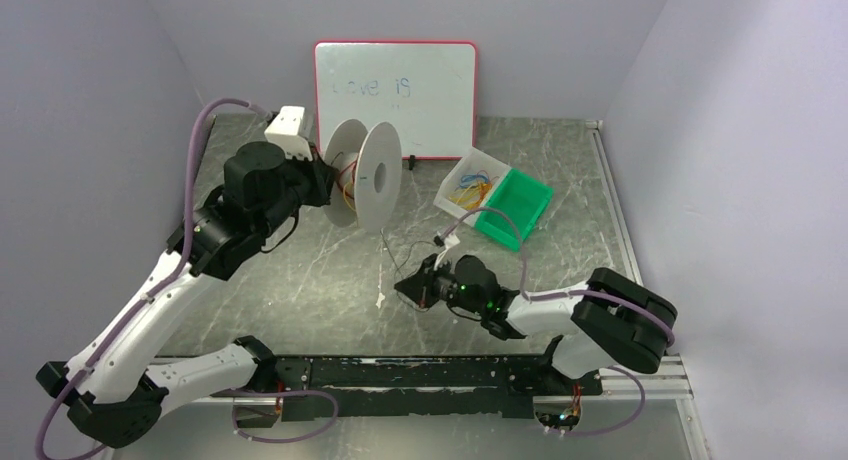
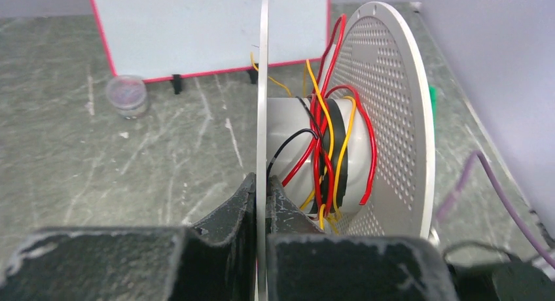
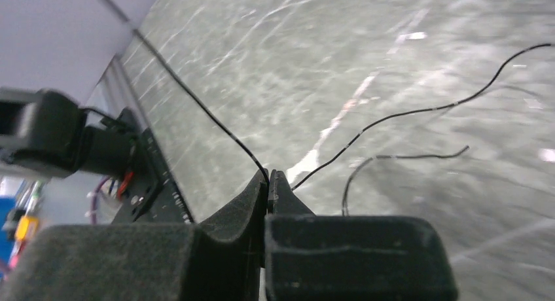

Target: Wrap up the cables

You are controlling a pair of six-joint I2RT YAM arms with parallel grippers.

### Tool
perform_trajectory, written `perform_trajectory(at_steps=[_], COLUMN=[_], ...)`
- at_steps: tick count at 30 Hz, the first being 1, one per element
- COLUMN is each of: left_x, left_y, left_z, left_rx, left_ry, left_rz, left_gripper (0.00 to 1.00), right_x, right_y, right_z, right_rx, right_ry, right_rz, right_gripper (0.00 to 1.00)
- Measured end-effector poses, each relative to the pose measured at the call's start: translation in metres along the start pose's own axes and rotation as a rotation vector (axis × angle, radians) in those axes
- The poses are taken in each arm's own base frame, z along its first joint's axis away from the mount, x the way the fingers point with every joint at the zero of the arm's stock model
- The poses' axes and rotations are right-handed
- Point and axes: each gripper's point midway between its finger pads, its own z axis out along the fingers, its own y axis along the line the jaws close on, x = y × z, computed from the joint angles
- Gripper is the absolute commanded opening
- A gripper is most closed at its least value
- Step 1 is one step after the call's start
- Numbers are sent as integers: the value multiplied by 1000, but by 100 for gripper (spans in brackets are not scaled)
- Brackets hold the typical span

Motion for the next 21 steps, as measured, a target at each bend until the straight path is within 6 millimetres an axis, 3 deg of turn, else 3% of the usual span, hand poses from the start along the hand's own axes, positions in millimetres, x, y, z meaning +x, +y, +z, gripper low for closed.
perform_trajectory(at_steps=[4,10,17,21], left_x=[4,6,15,27], left_y=[-12,-24,-32,-32], left_z=[-13,-29,-41,-44], left_rx=[87,189,270,297], left_ry=[12,19,47,88], left_rz=[-28,-45,15,71], left_gripper=[7,7,7,7], right_x=[-14,-38,-90,-108], right_y=[-35,-57,-92,-104], right_z=[-7,-6,-3,-9], right_rx=[77,139,252,289], right_ry=[-34,-45,-77,-78], right_rz=[32,27,13,6], right_gripper=[0,0,0,0])
